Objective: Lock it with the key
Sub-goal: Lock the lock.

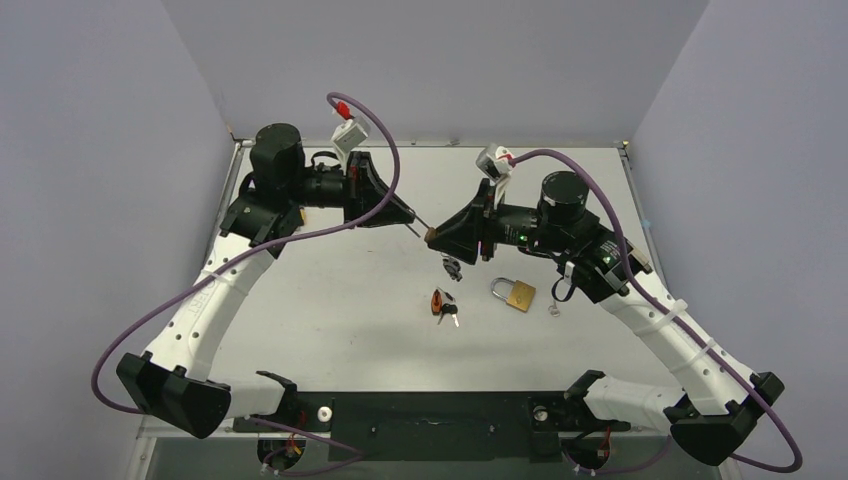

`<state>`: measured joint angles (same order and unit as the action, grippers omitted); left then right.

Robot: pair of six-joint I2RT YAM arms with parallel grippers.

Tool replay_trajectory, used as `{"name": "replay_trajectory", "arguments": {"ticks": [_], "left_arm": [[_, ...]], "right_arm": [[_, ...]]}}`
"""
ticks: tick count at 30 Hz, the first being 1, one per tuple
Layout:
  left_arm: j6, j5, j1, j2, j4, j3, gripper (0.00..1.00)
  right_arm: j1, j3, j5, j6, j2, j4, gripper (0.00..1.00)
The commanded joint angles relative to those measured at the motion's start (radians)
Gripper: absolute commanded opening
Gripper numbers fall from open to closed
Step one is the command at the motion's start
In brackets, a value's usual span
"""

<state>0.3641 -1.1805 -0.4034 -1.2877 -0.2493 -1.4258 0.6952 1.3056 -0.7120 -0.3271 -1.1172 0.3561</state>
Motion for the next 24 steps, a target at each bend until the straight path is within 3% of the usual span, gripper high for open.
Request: {"name": "replay_trajectory", "arguments": {"ticks": [1,2,4,6,15,24], "left_arm": [[0.074,0.136,-0.014,0.025,0.073,-0.031,0.00],[0.089,0.141,-0.018,0.030,0.105,-0.028,0.00],[0.116,0.174,-0.028,0.049,0.128,-0.025,0.00],[0.128,0.205,-0.036,0.067,0.133,-0.031,0.00],[0.251,0.339,-0.074,0.131,0.261,-0.031,0.00],[0.395,0.522,-0.098,0.131,0.295,-0.076,0.00]], "right_arm": [[0.009,0.009,0.035,0.020,0.012,-0.066,0.45],[0.006,0.010,0.045,0.019,0.015,-0.076,0.58],[0.003,0.011,0.057,0.019,0.021,-0.090,0.72],[-0.012,0.007,0.047,0.008,0.030,-0.126,0.75],[-0.161,-0.075,-0.090,-0.201,0.060,-0.505,0.77],[-0.171,-0.108,-0.153,-0.452,0.013,-0.897,0.65]]}}
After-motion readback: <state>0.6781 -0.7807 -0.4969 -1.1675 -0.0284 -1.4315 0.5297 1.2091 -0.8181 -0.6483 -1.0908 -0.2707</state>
